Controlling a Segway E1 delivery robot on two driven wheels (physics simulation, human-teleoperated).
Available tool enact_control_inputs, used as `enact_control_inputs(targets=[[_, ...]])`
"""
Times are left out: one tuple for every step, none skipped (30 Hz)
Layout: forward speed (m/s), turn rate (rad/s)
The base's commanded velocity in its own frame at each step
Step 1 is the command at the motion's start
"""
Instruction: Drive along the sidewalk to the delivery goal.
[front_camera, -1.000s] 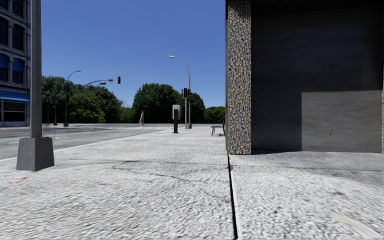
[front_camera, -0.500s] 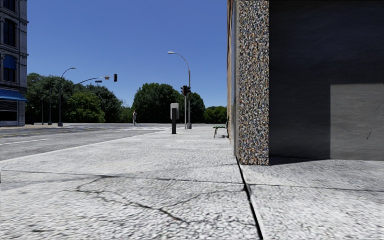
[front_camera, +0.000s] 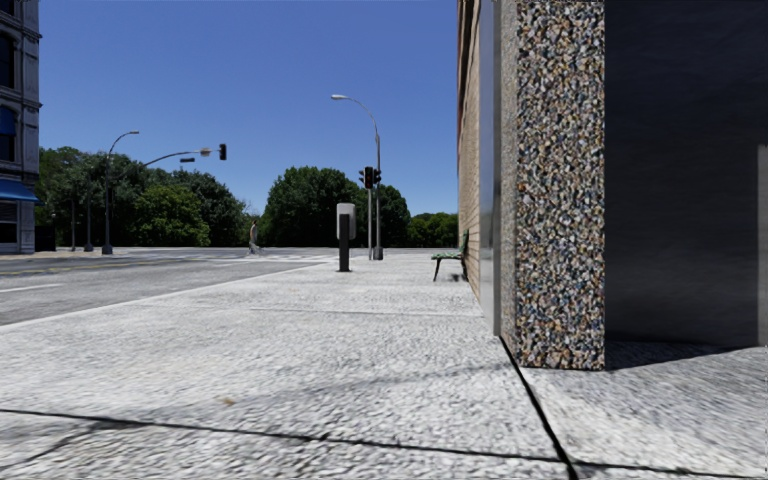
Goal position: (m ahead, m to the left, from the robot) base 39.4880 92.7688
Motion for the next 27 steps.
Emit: enact_control_inputs(targets=[[2.00,0.00],[2.00,0.00],[2.00,0.00],[2.00,0.00],[2.00,0.00],[2.00,0.00],[2.00,0.00],[2.00,0.00],[2.00,0.00],[2.00,0.00],[2.00,0.00],[2.00,0.00],[2.00,0.00],[2.00,0.00],[2.00,0.00],[2.00,0.00],[2.00,0.00],[2.00,0.00],[2.00,0.00],[2.00,0.00],[2.00,0.00],[2.00,0.00],[2.00,0.00],[2.00,0.00],[2.00,0.00],[2.00,0.00],[2.00,0.00]])
